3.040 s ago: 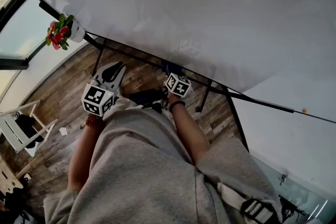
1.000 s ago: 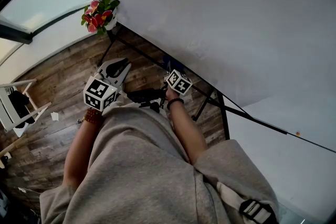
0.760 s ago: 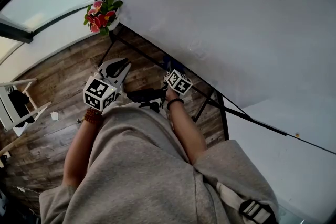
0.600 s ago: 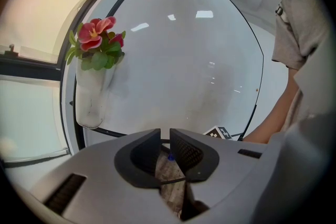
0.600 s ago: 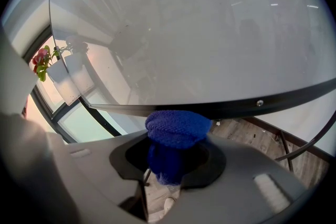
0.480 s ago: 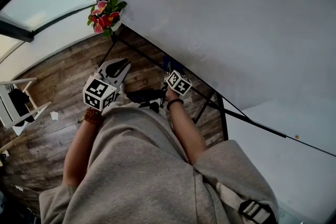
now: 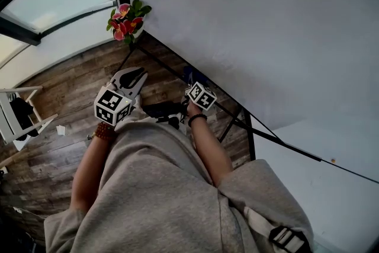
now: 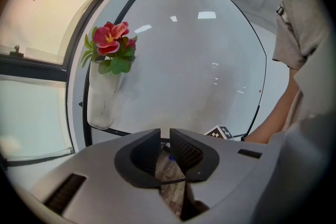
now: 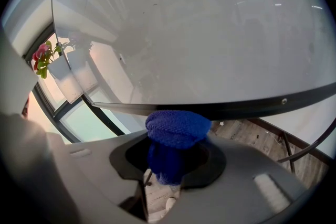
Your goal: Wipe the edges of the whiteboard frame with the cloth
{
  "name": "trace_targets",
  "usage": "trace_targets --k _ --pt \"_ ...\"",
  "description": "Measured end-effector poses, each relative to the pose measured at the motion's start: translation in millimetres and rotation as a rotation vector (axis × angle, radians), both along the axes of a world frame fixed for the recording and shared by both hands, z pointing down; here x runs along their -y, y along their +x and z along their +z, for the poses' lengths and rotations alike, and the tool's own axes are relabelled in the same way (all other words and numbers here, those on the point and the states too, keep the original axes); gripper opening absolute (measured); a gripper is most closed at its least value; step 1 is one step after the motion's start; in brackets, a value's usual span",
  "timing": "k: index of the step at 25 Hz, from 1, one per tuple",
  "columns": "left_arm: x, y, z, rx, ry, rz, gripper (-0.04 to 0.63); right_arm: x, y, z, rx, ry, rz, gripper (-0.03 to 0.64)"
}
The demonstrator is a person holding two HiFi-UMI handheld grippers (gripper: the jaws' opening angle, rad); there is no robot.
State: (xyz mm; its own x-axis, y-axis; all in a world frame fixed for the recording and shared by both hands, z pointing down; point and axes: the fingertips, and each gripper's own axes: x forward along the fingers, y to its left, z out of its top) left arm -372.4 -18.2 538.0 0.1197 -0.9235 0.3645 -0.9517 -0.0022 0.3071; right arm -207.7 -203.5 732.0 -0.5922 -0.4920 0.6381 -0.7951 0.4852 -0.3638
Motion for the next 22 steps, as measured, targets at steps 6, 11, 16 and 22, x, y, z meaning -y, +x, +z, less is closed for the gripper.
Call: trace_targets --k 6,11,16,22 --pt "-6 -6 0 -0.004 -0.003 -0.011 0.061 -5 -14 -1 0.014 -0.008 -0.021 0.135" --pt "-12 -16 0 -0.008 0.001 -0.033 0.061 -7 -22 0 0.003 -0.005 -0.03 0.135" --pt "-17 -25 2 -0.011 -0.001 -0.044 0.06 -9 -30 -3 -0.018 -0.007 -0.023 0.135" --pt "-22 -31 5 -0.017 -0.001 -0.054 0.061 -12 -39 -3 -0.017 -0.009 -0.026 0.135"
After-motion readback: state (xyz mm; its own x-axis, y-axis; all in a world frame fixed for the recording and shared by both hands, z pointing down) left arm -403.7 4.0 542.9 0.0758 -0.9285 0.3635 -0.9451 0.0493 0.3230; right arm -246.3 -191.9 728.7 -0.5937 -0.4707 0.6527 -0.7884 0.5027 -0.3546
